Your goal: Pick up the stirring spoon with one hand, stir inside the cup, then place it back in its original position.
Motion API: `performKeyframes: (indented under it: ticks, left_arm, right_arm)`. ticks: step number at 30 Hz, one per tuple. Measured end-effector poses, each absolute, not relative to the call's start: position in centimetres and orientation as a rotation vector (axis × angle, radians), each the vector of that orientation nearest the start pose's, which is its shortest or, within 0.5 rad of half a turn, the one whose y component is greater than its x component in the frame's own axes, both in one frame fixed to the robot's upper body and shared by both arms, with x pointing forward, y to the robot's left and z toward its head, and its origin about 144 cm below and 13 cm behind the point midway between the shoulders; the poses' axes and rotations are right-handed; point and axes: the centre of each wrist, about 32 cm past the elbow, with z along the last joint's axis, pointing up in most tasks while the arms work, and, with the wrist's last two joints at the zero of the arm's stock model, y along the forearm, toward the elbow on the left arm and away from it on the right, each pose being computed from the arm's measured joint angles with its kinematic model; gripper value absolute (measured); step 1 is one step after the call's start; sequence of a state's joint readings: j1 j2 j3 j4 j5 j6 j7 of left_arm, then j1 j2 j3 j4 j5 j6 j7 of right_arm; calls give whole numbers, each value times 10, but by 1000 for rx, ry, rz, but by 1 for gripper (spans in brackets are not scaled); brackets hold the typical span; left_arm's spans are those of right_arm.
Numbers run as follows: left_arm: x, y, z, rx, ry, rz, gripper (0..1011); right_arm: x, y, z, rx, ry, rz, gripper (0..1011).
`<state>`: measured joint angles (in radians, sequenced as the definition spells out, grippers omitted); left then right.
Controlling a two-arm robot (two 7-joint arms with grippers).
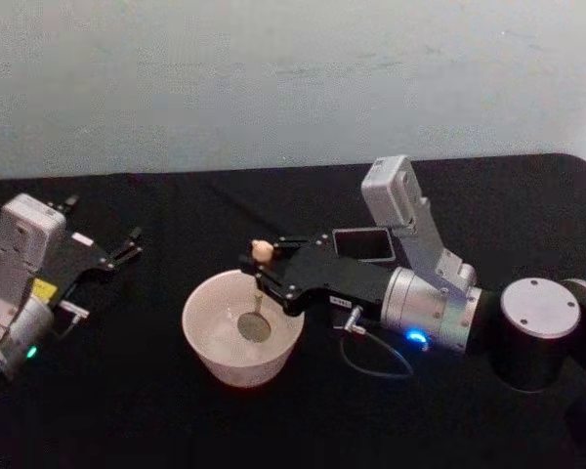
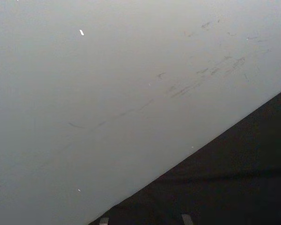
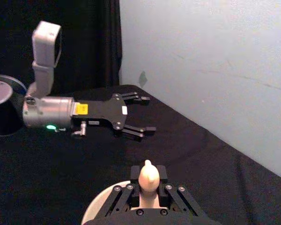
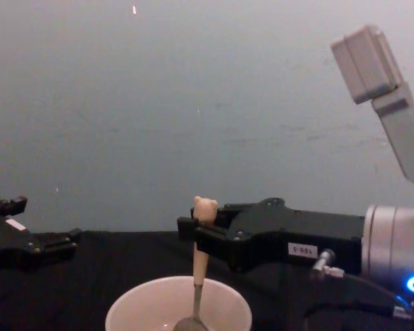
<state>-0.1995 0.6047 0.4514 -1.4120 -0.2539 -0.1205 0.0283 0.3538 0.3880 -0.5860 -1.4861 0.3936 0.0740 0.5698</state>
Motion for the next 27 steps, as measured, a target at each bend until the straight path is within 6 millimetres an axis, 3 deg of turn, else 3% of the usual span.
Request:
performKeyframes:
  ticks: [27]
  left_arm:
    - [489, 310, 1140, 304, -285, 1248, 1002]
  right_arm:
    - [511, -182, 1202, -70, -6, -602, 210]
